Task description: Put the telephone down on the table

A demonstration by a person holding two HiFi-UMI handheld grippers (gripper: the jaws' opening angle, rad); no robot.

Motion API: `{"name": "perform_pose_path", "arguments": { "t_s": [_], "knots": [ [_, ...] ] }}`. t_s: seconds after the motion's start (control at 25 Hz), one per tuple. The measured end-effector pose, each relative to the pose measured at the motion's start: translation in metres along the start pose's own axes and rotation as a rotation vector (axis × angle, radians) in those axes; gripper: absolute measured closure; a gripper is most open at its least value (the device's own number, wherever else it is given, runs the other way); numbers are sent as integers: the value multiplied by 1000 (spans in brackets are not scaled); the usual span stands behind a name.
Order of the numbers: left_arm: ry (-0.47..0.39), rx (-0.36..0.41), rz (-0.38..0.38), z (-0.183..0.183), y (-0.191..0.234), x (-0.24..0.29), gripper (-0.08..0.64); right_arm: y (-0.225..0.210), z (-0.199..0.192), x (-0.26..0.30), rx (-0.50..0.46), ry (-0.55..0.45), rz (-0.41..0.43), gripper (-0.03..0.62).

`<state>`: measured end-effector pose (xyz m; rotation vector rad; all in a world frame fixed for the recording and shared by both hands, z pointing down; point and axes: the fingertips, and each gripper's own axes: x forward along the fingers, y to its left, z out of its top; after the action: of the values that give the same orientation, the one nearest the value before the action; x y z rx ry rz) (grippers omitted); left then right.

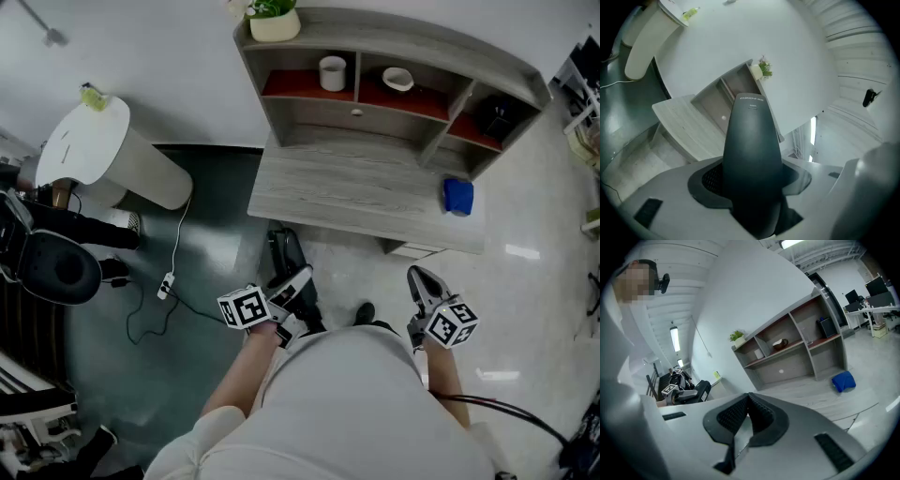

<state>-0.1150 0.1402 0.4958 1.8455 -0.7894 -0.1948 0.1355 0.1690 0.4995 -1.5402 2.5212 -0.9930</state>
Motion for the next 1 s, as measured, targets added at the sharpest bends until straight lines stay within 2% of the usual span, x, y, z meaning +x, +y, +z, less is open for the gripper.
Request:
{"name": "perform_pose_path", "arguments": {
  "t_s": [0.52, 1.0],
  "knots": [
    [-24, -8, 21, -6, -5, 17, 276, -18, 13, 5, 6, 5, 45, 577],
    [-87, -9, 68, -19, -13, 37, 276, -67, 13, -24, 62, 35, 54, 575]
  ]
}}
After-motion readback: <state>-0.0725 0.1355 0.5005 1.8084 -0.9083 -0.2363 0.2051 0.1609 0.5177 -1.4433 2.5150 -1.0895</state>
